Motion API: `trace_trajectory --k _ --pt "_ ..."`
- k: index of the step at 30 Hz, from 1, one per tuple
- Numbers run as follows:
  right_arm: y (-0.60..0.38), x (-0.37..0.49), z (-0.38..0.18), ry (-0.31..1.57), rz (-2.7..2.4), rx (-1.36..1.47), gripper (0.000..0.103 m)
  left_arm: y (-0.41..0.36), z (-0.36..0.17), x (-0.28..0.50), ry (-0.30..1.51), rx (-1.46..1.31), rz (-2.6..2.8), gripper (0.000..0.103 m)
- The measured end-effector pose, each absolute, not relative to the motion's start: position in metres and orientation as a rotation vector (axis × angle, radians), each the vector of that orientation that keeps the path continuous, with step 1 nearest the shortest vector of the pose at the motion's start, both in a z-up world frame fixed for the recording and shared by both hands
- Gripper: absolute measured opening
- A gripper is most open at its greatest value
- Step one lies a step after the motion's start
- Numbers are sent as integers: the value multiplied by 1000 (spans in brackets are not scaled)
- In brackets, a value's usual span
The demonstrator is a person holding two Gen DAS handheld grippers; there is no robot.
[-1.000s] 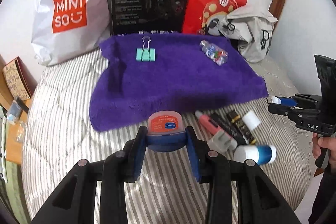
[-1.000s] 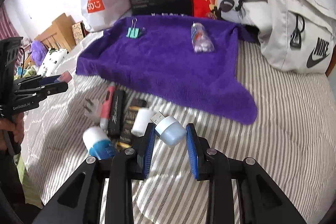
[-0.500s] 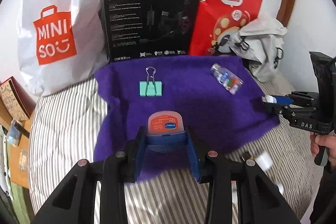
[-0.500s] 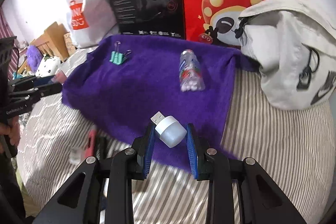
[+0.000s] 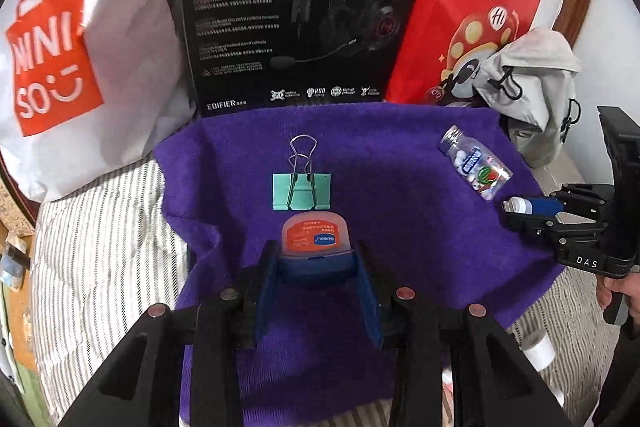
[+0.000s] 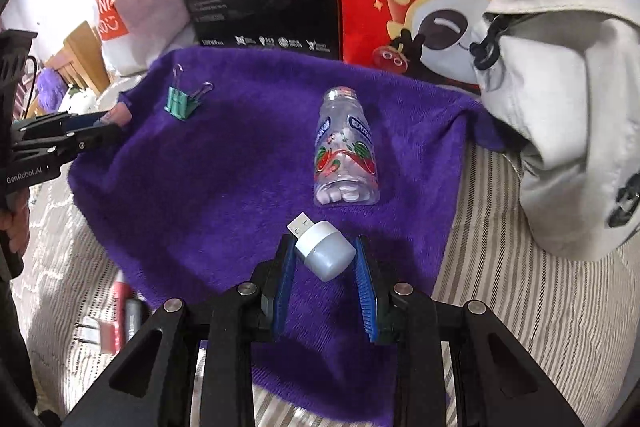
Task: Organize rigid objects
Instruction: 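Carry the tin and the white cap onto the purple towel and open both grippers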
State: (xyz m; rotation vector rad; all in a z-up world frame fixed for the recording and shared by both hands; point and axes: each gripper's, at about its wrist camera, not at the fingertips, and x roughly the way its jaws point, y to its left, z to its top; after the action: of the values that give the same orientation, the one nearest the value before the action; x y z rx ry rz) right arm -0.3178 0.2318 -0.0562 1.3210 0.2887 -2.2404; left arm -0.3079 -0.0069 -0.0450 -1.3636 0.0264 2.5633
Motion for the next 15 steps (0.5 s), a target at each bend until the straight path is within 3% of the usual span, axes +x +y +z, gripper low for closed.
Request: trace_trajectory --k 15 --pt "222 -324 -67 405 -2188 1300 30 13 -72 -323 213 -1434 2505 35"
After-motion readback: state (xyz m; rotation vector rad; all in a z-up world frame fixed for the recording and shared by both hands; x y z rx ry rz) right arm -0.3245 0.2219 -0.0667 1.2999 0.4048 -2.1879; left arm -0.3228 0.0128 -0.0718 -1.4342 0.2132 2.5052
